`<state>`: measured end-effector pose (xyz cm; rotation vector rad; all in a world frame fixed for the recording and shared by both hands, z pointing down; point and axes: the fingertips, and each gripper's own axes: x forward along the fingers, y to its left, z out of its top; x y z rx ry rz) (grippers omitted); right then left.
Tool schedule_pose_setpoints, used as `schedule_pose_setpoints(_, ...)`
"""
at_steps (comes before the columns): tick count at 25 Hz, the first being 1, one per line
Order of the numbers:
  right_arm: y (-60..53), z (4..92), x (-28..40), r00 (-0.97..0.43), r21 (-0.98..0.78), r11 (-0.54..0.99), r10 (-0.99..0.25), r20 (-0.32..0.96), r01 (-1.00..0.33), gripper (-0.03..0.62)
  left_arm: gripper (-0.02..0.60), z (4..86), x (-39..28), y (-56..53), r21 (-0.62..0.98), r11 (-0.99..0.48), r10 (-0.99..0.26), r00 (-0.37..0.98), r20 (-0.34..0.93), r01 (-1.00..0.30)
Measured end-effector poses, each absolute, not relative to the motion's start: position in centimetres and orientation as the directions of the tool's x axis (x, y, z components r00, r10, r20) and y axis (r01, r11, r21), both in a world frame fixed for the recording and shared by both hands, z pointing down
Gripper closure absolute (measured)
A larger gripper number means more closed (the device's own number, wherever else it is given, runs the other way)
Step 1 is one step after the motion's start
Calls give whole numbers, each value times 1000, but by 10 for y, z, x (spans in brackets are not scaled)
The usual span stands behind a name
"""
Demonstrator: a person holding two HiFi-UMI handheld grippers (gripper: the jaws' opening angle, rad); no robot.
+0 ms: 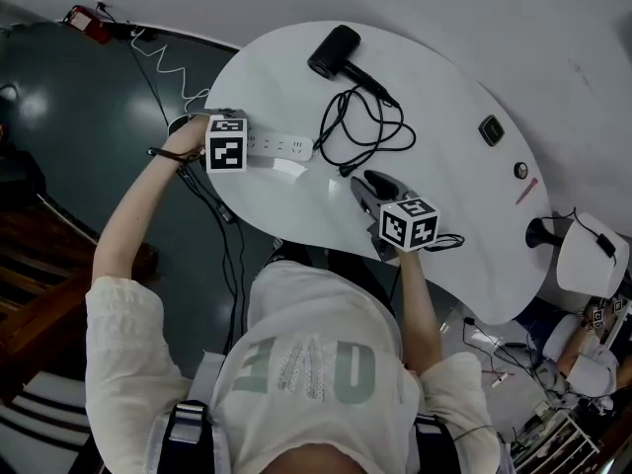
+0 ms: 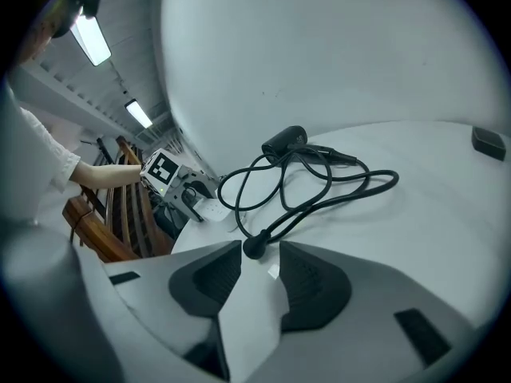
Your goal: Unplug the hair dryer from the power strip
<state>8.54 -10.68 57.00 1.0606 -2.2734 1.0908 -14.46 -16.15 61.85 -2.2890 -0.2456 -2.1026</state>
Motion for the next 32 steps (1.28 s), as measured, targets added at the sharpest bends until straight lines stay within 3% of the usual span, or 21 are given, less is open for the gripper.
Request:
schedule_pose_setpoints(16,-113,547,98,-602,-426,426,-520,606,-798,457,319,619,-143,-162,90,-991,97,78,992,95)
schedule_pose_setpoints(20,-118,533,98,-607,-415,445,-537,586,-794,457,226,607,-130,-175,80,-997,76,172,982,-17)
schedule_pose_setpoints(25,-138,494,100,-584,-352,469,-595,551,-810,457,221,576,-114,-188,27,-999,16,260,965,-40)
schedule_pose_setpoints(32,-182,388,110,-462,-97,468,-780,423,-878,457,222,469,-45,-223,-63,-978,-167,577,800,-197)
